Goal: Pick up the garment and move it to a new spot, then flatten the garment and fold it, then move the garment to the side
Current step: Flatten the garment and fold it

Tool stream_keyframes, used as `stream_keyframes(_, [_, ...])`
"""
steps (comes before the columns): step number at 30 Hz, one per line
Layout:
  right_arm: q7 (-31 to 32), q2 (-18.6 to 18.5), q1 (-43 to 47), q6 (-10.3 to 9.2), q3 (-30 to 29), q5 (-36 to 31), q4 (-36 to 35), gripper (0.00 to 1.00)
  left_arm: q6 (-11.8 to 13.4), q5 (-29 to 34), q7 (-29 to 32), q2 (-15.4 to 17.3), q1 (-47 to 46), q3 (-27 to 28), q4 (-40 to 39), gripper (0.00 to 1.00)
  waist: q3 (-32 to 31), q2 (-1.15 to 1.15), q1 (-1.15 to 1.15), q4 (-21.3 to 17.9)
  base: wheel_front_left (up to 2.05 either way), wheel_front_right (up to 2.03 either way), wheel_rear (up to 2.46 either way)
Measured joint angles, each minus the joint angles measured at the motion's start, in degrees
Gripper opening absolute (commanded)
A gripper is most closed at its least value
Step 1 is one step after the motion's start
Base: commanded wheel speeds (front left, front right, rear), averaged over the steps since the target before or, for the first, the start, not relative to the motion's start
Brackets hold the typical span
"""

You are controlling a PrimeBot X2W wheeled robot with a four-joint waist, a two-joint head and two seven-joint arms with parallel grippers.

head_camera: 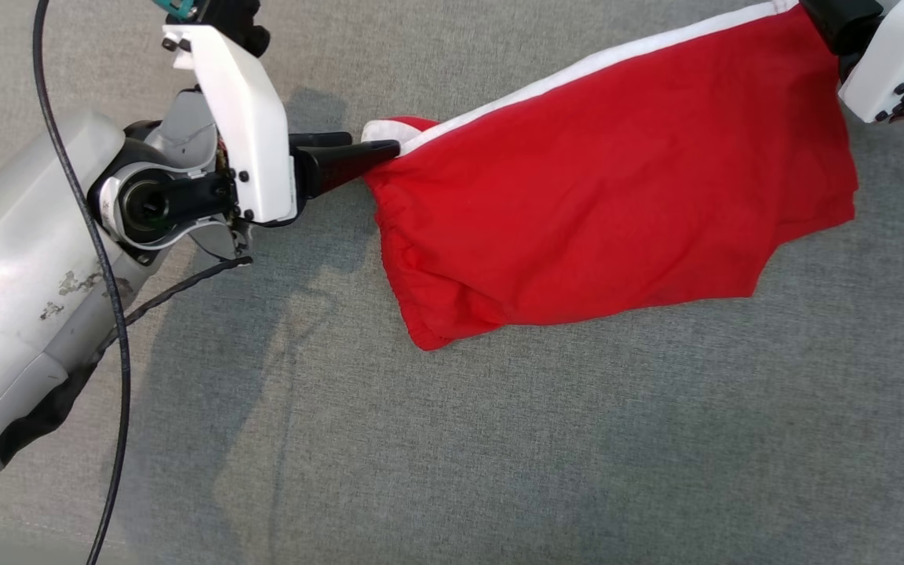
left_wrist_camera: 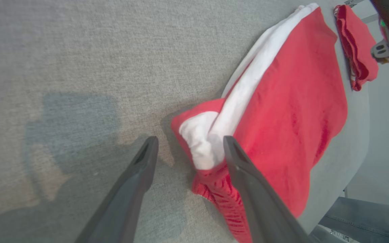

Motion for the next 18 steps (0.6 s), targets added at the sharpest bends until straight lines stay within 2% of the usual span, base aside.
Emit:
stream_keyframes(9, [-7.6, 0.0, 2.7, 0.0, 1.2, 2.7, 2.2, 1.0, -0.3, 2.2, -4.2, 1.9, 1.9, -0.1, 2.8, 1.0, -5.9, 0.0, 0.0, -1.2, 0.0, 0.0, 0.0])
stream_keyframes(16, [-7.2, -0.1, 8.0, 0.0, 1.5, 7.7, 7.0, 1.0, -0.5, 9.6, -18.1, 4.0, 4.9, 0.3, 1.8, 1.0, -10.4, 0.0, 0.0, -1.9, 0.0, 0.0, 0.0])
stream_keyframes(18, [-7.0, 0.0, 8.7, 0.0, 1.5, 8.5, 7.7, 1.0, -0.2, 10.5, -20.2, 4.2, 5.8, 0.2, 1.2, 1.0, -10.9, 0.0, 0.0, -1.8, 0.0, 0.0, 0.0])
